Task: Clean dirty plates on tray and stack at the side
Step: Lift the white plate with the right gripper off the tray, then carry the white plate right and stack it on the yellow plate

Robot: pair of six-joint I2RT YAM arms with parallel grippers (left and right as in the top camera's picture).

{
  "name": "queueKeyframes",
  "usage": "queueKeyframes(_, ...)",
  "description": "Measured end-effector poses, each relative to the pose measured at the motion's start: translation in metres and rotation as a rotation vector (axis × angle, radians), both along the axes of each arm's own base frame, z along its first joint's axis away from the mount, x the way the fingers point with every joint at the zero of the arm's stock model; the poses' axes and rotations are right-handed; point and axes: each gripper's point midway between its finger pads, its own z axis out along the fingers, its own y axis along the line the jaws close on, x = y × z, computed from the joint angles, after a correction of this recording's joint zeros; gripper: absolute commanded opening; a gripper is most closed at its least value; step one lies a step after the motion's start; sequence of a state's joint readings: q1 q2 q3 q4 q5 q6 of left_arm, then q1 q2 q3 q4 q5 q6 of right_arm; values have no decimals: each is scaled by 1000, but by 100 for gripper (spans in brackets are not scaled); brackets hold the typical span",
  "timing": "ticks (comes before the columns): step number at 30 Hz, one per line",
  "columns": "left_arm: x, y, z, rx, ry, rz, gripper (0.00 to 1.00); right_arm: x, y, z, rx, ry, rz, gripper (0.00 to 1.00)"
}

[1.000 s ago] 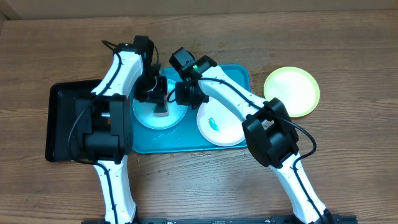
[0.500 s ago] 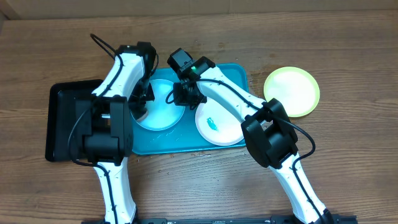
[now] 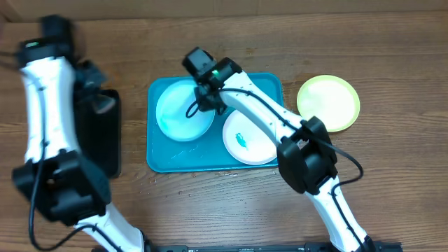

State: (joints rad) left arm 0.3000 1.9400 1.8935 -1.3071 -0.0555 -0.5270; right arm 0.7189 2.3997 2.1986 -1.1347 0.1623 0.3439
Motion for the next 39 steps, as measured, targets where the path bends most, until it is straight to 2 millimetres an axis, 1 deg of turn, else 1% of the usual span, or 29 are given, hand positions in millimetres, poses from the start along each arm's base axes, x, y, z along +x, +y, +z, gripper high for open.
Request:
queueKeyframes(2,-13,20,3,-45,-4,63,4,5,5,33,-99,-151,57,4)
queueKeyframes(4,-25,37,-2,-75,10,117,4,3,16,64,-184,-293,116,4)
queueKeyframes(5,-31,44,-5,-90,20,139,4,0,25,84,-242,-386,153,4)
queueKeyframes(6,-36,49,-7,-100,28,157,4,-4,31,96,-281,-444,178,4)
queueKeyframes(8,-43,58,-12,-117,38,189,4,-13,45,128,-414,-603,236,4)
queueKeyframes(9,-45,60,-14,-123,41,199,4,-18,50,135,-448,-642,252,4)
queueKeyframes(10,-48,64,-15,-130,42,211,4,-25,58,148,-514,-708,275,4)
queueKeyframes(12,-50,66,-16,-136,43,222,4,-32,64,164,-602,-781,303,4)
queueKeyframes(14,-52,69,-16,-139,40,230,4,-40,67,178,-714,-832,342,4)
queueKeyframes(16,-52,69,-16,-142,39,231,4,-44,66,186,-816,-841,388,4)
queueKeyframes(21,-51,68,-16,-148,36,230,4,-46,60,195,-947,-840,431,4)
queueKeyframes(25,-51,68,-16,-150,35,230,4,-47,58,195,-965,-835,438,4)
queueKeyframes(27,-51,68,-16,-150,35,230,4,-48,61,182,-919,-794,488,4)
queueKeyframes(30,-51,67,-16,-153,35,229,4,-53,67,142,-786,-631,663,4)
queueKeyframes(31,-51,67,-16,-154,34,229,4,-51,62,132,-749,-581,670,4)
queueKeyframes(32,-51,67,-16,-156,33,228,4,-48,57,129,-734,-565,654,4)
queueKeyframes(35,-50,66,-15,-163,29,227,4,-24,28,127,-669,-537,487,4)
queueKeyframes(38,-49,65,-15,-168,27,226,4,3,-15,127,-570,-463,331,4)
queueKeyframes(39,-49,65,-15,-171,26,226,4,12,-33,129,-514,-424,282,4)
